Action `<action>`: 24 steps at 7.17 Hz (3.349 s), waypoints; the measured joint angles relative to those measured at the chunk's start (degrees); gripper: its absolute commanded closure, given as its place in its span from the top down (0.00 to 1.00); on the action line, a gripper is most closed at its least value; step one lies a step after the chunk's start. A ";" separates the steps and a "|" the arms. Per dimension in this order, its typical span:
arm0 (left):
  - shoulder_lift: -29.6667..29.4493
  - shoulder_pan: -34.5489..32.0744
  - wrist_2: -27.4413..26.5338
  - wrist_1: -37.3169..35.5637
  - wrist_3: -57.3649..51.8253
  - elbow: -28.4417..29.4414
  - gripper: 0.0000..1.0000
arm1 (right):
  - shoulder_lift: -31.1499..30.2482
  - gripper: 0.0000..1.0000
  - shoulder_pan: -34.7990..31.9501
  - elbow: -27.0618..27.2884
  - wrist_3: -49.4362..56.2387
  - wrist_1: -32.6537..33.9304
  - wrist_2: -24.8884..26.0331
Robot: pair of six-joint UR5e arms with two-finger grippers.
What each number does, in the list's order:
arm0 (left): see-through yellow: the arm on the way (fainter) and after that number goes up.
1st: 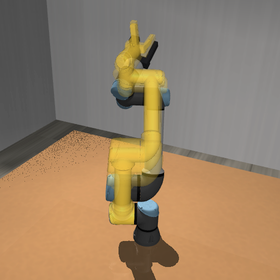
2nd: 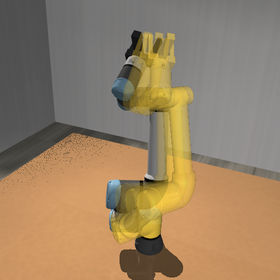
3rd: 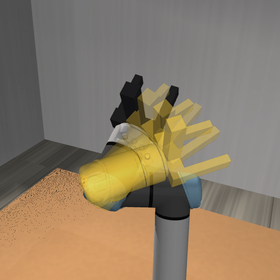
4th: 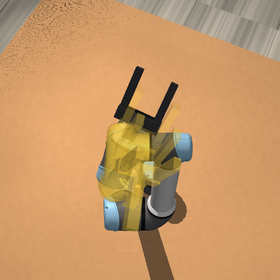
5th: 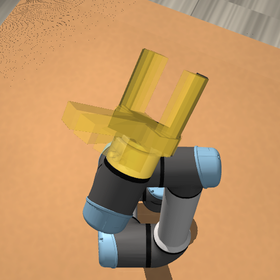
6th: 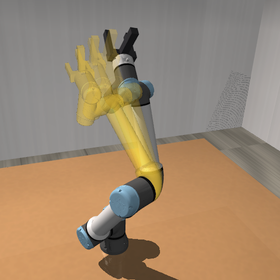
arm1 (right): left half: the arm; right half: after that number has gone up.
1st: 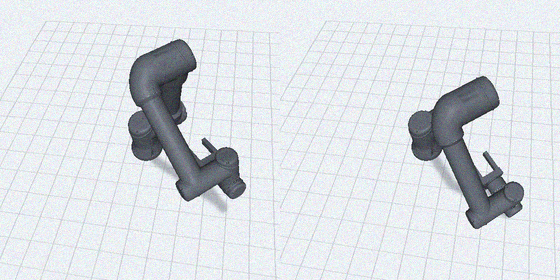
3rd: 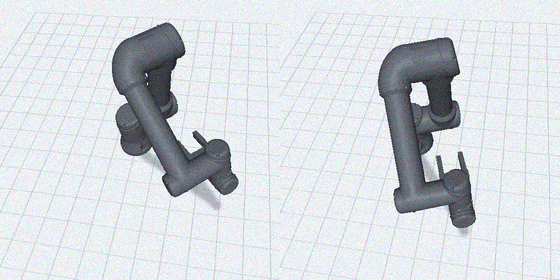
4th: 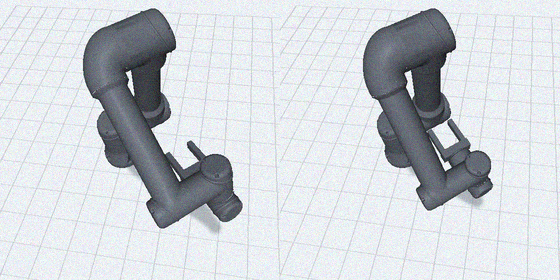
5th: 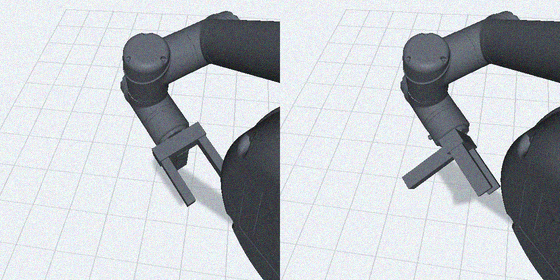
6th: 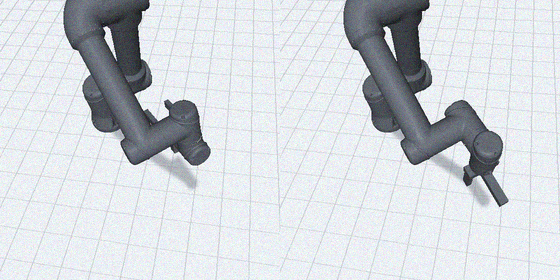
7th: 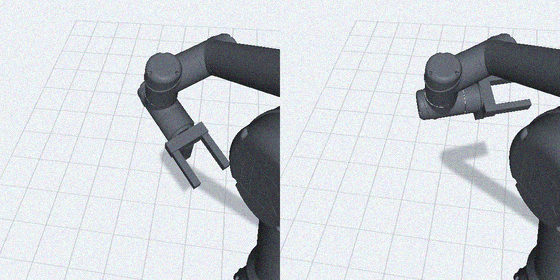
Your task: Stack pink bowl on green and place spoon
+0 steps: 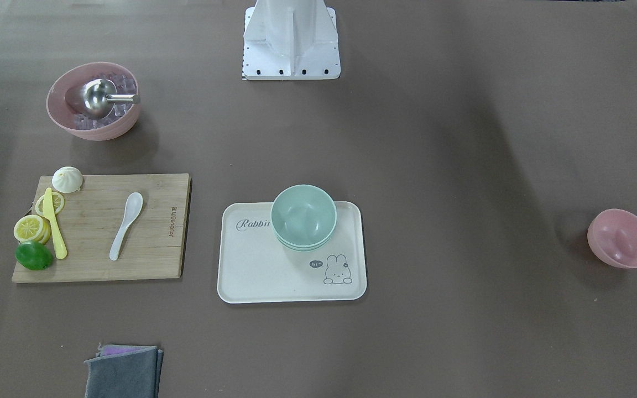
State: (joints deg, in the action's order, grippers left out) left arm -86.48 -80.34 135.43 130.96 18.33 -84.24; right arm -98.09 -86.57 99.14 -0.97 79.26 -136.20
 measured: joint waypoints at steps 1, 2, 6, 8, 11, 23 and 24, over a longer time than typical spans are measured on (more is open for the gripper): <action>-0.01 0.03 0.63 0.01 0.01 0.00 0.98 | -0.01 1.00 0.03 0.00 0.00 0.01 -0.04; -0.03 0.06 1.88 0.05 0.05 0.01 0.98 | -0.05 1.00 0.06 0.00 0.00 0.01 -0.08; 0.30 0.15 3.16 0.21 0.01 -0.03 0.98 | -0.30 1.00 0.09 -0.04 -0.21 0.08 -0.23; 0.22 0.43 3.26 0.19 -0.02 0.04 0.97 | -0.26 1.00 0.43 0.02 -0.46 0.10 -0.28; -1.21 3.07 2.69 -0.50 0.23 1.98 0.98 | 0.28 1.00 3.98 0.07 -0.88 -3.06 -0.74; -24.24 11.02 -3.58 -22.16 9.20 4.83 0.00 | 2.97 1.00 11.96 0.80 -12.21 -9.24 -3.06; -27.53 13.61 -2.56 -29.58 14.75 -1.72 0.00 | 5.35 0.98 15.60 1.58 -20.49 -9.28 -2.33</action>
State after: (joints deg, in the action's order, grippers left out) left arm -114.02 -66.73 132.87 101.38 33.07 -85.97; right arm -92.74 -70.97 100.73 -21.46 69.98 -138.53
